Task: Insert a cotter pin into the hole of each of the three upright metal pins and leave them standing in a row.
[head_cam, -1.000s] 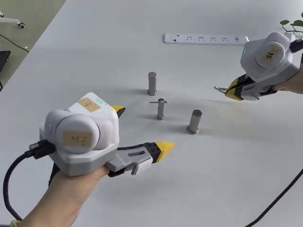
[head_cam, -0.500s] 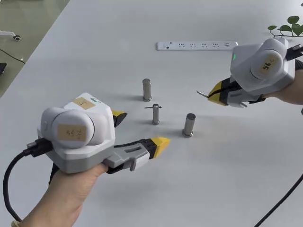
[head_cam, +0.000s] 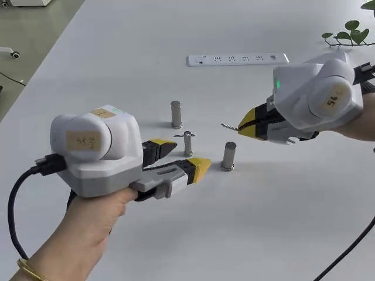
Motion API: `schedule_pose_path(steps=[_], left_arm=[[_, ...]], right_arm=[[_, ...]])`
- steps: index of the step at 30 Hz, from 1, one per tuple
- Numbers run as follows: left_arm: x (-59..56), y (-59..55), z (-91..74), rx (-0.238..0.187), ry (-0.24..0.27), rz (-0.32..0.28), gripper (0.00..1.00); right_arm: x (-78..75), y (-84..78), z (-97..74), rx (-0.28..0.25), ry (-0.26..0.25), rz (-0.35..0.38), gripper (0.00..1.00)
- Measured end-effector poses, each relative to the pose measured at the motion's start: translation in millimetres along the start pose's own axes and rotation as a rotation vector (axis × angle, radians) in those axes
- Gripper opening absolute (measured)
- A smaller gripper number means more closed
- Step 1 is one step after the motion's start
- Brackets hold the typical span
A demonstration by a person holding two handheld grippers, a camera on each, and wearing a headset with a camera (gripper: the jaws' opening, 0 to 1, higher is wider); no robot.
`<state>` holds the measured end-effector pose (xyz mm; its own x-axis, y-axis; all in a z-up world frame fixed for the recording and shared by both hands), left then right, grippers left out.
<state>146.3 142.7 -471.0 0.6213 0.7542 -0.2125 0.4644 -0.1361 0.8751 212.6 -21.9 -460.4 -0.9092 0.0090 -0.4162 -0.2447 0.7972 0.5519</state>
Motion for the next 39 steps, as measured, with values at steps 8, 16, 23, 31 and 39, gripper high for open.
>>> schedule_pose_path(steps=[8,16,23,31,39], left_arm=[[-3.5,5.8,4.2,-0.004,-0.027,-0.060,0.29],[-7.6,3.4,7.7,0.020,-0.048,-0.091,0.19],[-8.8,1.7,7.0,0.016,-0.062,-0.142,0.14],[-11.3,-0.6,6.8,-0.023,-0.124,-0.250,0.05],[-10.0,-5.5,6.6,-0.038,-0.136,-0.303,0.02]], right_arm=[[12.3,9.5,-0.4,-0.025,0.022,-0.076,0.00],[24.6,21.8,-2.4,-0.044,0.025,-0.163,0.00],[34.9,27.5,0.0,-0.049,0.039,-0.201,0.00],[38.7,33.4,1.3,-0.056,0.035,-0.219,0.00],[40.7,37.3,2.5,-0.056,0.034,-0.234,0.00]])
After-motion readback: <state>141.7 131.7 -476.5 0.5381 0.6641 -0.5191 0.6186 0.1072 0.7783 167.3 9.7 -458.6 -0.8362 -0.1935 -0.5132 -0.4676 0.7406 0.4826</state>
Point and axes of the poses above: the centre of the closed fingertips' face, and the gripper's own axes: z roughly forward along the fingers, x roughly to its left, y roughly out of its top, the point moved 8 cm from there along -z, roughly backward along the fingers
